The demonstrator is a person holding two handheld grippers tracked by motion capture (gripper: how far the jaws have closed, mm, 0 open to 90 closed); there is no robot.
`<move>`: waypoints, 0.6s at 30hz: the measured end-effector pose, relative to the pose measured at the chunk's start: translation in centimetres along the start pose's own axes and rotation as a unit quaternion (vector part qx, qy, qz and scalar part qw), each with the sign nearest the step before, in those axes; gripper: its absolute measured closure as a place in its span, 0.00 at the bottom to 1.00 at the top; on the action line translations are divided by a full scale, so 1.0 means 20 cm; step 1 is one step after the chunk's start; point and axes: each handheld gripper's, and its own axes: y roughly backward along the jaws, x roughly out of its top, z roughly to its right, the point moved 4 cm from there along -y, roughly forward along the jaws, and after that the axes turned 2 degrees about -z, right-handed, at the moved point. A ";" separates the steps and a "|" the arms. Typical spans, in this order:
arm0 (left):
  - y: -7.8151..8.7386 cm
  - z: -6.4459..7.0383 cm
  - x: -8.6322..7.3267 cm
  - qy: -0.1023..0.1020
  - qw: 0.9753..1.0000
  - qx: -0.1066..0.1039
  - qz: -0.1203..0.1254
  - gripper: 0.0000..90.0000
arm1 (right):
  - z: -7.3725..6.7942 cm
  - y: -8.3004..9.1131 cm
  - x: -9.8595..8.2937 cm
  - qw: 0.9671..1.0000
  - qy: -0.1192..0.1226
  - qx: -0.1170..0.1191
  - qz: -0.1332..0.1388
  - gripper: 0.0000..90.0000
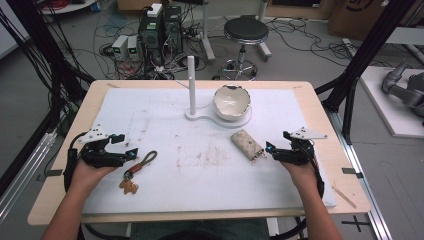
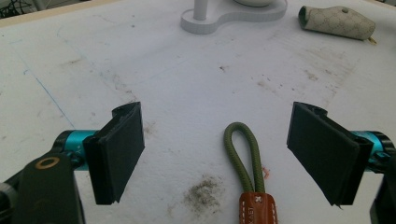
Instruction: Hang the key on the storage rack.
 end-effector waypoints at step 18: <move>0.00 0.03 -0.06 -0.004 0.999 -0.006 -0.036 0.21 | 0.02 -0.02 0.02 1.000 0.001 -0.015 0.008 0.20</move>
